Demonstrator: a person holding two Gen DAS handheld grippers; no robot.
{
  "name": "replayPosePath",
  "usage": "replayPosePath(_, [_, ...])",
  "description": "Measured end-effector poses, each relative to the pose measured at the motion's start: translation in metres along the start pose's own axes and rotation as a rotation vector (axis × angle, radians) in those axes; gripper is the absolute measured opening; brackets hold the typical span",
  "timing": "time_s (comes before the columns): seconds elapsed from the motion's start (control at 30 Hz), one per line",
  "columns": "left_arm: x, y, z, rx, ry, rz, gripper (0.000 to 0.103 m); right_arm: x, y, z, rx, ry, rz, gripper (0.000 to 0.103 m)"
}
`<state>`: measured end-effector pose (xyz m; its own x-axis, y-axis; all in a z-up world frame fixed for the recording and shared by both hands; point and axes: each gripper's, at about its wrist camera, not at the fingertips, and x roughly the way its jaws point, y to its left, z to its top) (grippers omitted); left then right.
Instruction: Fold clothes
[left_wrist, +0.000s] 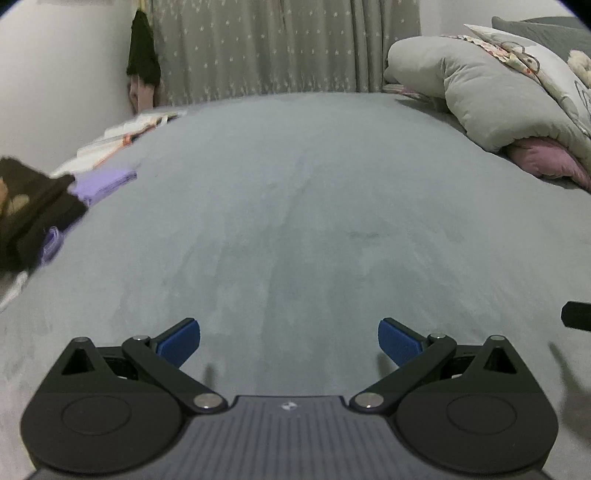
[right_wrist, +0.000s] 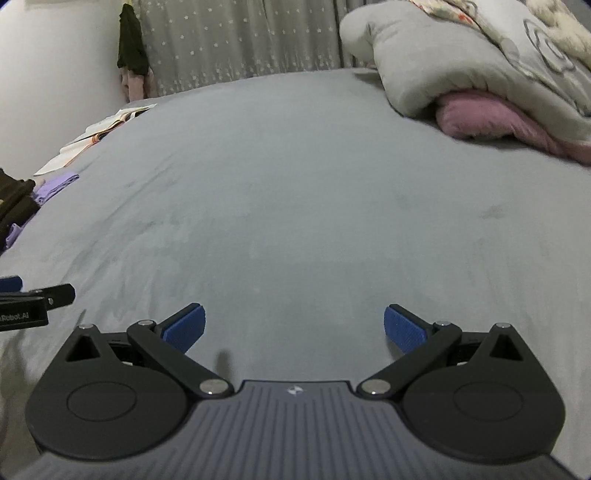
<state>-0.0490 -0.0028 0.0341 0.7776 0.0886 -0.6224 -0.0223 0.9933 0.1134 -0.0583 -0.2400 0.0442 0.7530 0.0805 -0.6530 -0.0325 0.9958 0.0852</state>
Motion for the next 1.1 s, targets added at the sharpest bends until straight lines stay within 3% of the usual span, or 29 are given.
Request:
replayPosePath(0.2, [0.022,0.008,0.008,-0.034,0.006,-0.012,0.102,0.024,0.009,0.004,-0.055,-0.008,-0.030,0.103])
replayPosePath(0.37, [0.038,0.007,0.013,-0.033,0.001,-0.002,0.102,0.042,0.001,0.009,0.024,0.011,-0.055,0.103])
replayPosePath(0.63, [0.064,0.011,0.023,-0.078,0.019,-0.024,0.102,0.062,-0.001,0.018,0.041,-0.066,-0.104,0.103])
replayPosePath(0.7, [0.065,0.012,0.030,-0.120,-0.008,-0.065,0.102,0.063,0.001,0.021,0.044,-0.114,-0.128,0.103])
replayPosePath(0.8, [0.070,0.007,0.031,-0.102,-0.038,-0.071,0.102,0.066,0.000,0.023,0.079,-0.179,-0.155,0.103])
replayPosePath(0.93, [0.082,-0.006,0.018,-0.004,-0.048,-0.027,0.103,0.095,0.007,0.020,0.017,-0.062,-0.208,0.103])
replayPosePath(1.1, [0.082,-0.008,0.017,0.010,-0.054,-0.014,0.103,0.093,0.002,0.019,0.042,-0.067,-0.188,0.103])
